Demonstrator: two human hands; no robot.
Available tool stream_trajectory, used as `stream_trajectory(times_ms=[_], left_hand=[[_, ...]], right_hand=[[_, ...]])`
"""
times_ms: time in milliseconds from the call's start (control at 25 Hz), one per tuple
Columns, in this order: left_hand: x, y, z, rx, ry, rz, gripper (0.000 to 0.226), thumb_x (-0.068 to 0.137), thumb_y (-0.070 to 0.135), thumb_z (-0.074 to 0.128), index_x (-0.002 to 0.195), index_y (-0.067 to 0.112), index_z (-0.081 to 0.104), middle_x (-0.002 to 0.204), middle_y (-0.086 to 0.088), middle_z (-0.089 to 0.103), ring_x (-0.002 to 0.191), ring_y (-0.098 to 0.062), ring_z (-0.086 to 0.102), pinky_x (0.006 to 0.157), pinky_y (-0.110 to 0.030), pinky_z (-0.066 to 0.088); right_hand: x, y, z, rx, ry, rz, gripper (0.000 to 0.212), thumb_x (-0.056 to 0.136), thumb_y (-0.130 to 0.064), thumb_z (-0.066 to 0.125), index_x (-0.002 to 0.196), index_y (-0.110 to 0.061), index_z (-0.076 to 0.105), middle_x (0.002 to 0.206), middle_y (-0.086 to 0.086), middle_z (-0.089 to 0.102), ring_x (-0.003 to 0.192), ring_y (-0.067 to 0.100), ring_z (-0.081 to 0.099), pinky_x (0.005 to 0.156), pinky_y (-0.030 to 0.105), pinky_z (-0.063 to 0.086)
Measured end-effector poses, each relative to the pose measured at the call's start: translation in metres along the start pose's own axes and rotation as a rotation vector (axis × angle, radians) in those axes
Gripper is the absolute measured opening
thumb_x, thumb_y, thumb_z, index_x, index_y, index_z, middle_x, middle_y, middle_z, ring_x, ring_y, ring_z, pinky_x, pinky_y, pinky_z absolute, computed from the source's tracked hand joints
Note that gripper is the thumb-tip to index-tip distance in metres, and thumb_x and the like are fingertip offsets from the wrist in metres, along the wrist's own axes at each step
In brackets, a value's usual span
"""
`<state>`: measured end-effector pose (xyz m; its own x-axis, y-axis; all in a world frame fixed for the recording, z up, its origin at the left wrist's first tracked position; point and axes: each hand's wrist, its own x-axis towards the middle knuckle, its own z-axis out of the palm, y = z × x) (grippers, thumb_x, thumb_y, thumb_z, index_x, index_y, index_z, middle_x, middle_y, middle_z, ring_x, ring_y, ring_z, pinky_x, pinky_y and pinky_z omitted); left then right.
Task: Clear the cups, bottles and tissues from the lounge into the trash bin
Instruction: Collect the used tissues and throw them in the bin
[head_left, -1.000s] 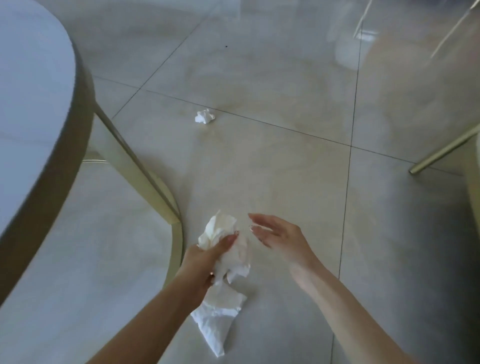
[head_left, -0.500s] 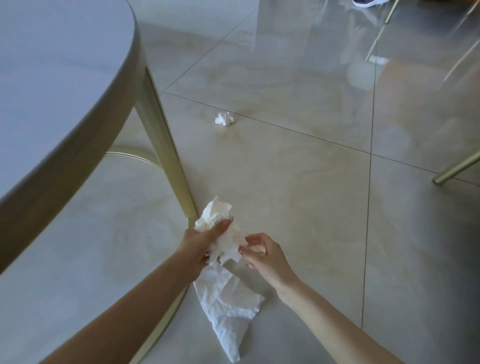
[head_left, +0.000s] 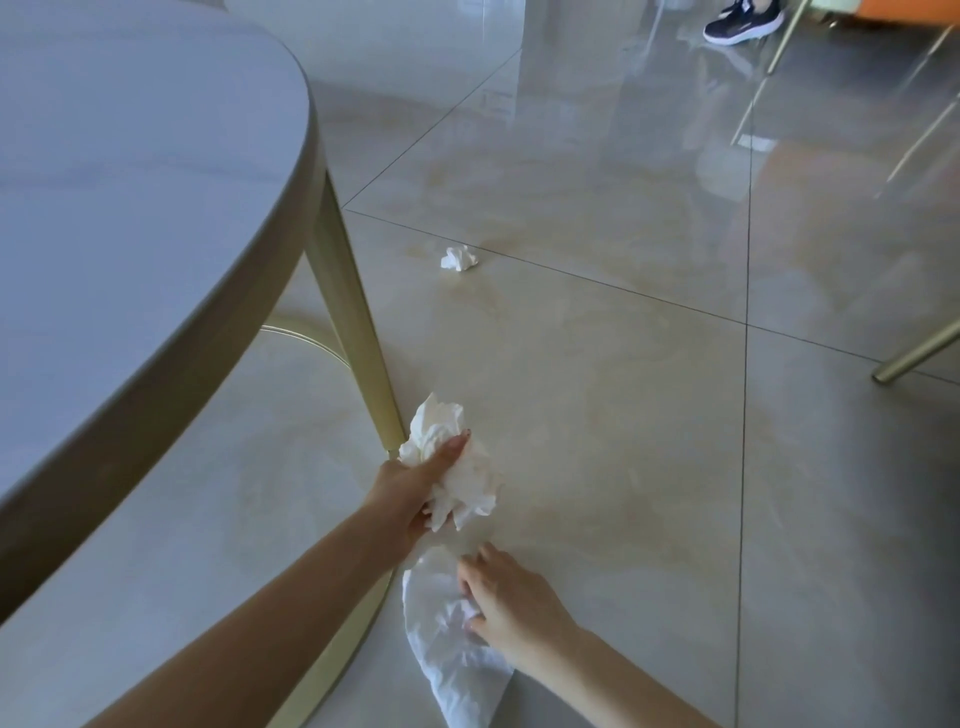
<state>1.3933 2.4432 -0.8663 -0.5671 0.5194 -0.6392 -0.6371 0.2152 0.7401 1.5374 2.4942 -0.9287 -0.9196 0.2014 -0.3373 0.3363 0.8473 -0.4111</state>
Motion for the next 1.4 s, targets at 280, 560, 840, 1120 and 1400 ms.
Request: stream_trajectory(times_ms=[280,560,840,1120,1400], left_hand=[[-0.001,-0.003,0.023,-0.069,0.031,-0.025,0.052,0.079,0.033,0.076,0.118,0.002,0.062,0.080,-0.008,0.073,0.061,-0.018,0.069,0.062,-0.033,0.057],[-0.098,0.069,0.136,-0.236,-0.190,-0.127,0.051,0.074,0.036,0.070,0.113,0.004,0.065,0.097,-0.019,0.072,0.079,-0.029,0.061,0.074,-0.039,0.047],[-0.196,0.249,0.212,-0.267,-0.416,-0.180,0.045,0.084,0.019,0.055,0.125,-0.002,0.058,0.112,-0.029,0.062,0.105,-0.038,0.054,0.108,-0.061,0.033],[-0.285,0.436,0.281,-0.143,-0.402,-0.114,0.049,0.083,0.058,0.058,0.097,0.012,0.069,0.068,-0.005,0.068,0.063,-0.017,0.064,0.073,-0.033,0.055],[-0.294,0.550,0.301,-0.251,-0.091,0.018,0.062,0.069,0.054,0.071,0.108,0.006,0.069,0.090,-0.012,0.075,0.082,-0.024,0.073,0.071,-0.031,0.050]], right_hand=[[-0.011,0.068,-0.093,0.485,0.362,0.384,0.022,0.081,-0.010,0.068,0.072,-0.025,0.054,0.079,0.001,0.062,0.073,0.021,0.061,0.060,0.028,0.049],[-0.083,0.037,-0.299,0.874,0.471,0.325,0.015,0.080,-0.004,0.073,0.086,-0.014,0.063,0.080,0.009,0.064,0.062,0.012,0.061,0.054,0.023,0.055],[-0.123,-0.012,-0.476,0.756,0.470,0.334,0.031,0.081,-0.013,0.071,0.072,-0.042,0.067,0.068,-0.012,0.069,0.060,-0.006,0.060,0.058,0.007,0.044],[-0.150,-0.084,-0.643,0.467,0.661,0.060,0.009,0.079,-0.037,0.066,0.087,-0.037,0.070,0.091,-0.019,0.050,0.089,0.010,0.052,0.075,0.016,0.043],[-0.118,-0.115,-0.773,0.686,0.377,-0.061,0.016,0.073,-0.036,0.073,0.083,-0.049,0.073,0.092,-0.020,0.058,0.088,0.005,0.060,0.074,0.011,0.044]])
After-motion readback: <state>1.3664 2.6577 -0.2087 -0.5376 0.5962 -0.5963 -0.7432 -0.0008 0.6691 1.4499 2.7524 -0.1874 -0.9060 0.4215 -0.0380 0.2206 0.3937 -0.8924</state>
